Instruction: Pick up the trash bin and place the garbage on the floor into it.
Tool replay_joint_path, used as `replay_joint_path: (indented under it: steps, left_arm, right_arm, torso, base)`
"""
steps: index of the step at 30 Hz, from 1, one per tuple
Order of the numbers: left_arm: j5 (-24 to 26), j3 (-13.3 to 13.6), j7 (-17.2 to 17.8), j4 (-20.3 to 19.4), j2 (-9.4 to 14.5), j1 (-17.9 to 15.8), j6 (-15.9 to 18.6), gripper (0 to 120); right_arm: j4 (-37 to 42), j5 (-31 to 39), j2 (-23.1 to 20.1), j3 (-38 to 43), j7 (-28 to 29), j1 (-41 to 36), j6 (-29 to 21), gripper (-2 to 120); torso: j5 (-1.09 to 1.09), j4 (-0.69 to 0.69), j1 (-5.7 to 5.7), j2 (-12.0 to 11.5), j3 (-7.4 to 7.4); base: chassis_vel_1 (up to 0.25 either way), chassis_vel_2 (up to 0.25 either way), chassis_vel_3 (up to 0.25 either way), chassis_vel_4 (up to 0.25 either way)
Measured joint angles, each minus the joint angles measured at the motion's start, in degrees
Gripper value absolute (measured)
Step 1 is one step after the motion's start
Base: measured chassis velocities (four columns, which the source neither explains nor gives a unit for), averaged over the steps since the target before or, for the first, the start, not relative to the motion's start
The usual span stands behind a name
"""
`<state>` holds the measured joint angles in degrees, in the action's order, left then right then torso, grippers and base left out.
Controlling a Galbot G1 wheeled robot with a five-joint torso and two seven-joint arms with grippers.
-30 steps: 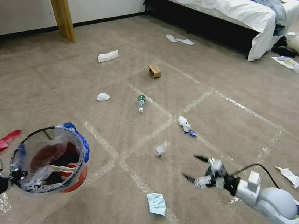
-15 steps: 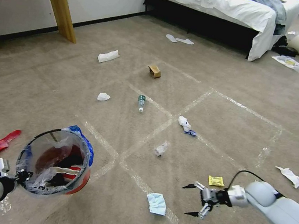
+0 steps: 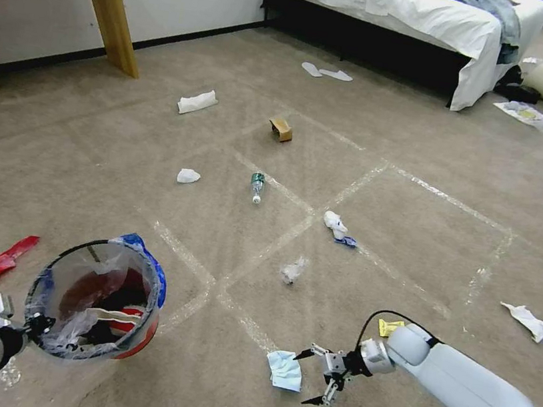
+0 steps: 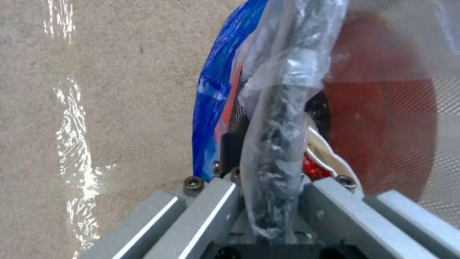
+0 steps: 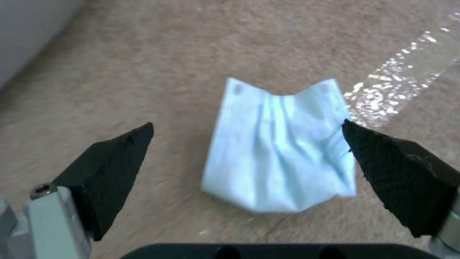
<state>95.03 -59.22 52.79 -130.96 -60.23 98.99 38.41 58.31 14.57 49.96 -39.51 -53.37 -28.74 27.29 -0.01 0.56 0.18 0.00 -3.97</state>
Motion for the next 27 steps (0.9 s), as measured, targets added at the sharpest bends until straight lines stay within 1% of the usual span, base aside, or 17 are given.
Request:
replay_joint_path:
  steps: [1, 3, 6, 16, 27]
  left_arm:
    - [0.0, 0.0, 0.0, 0.0, 0.0, 0.0, 0.0, 0]
    - [-0.1, 0.0, -0.1, 0.4, 0.0, -0.1, 0.0, 0]
    - [-0.1, 0.0, -0.2, 0.5, 0.0, -0.3, 0.0, 0]
    - [-0.1, -0.1, -0.4, 0.7, 0.4, -0.4, -0.1, 0]
    - [-0.4, 0.0, -0.6, 0.3, 0.0, -0.2, -0.2, 0]
  right_arm:
    - [0.0, 0.0, 0.0, 0.0, 0.0, 0.0, 0.0, 100]
    - [-0.9, -0.6, 1.0, -0.5, 3.2, 0.0, 0.0, 100]
    - [-1.4, -1.2, 1.6, -1.0, 4.7, 0.0, -0.1, 100]
    - [-3.5, -2.1, 3.6, -1.7, 6.3, 0.0, -0.3, 100]
    - [-5.6, -3.3, 5.4, -1.8, 8.1, 0.0, -0.4, 100]
  torso:
    - [0.0, 0.0, 0.0, 0.0, 0.0]
    - [0.0, 0.0, 0.0, 0.0, 0.0]
    - [0.0, 0.0, 0.0, 0.0, 0.0]
    - [0.0, 0.0, 0.0, 0.0, 0.0]
    - [0.01, -0.01, 0.0, 0.0, 0.0]
  base:
    - [0.0, 0.0, 0.0, 0.0]
    - [0.0, 0.0, 0.0, 0.0]
    - [0.0, 0.0, 0.0, 0.0]
    - [0.0, 0.0, 0.0, 0.0]
    - [0.0, 0.0, 0.0, 0.0]
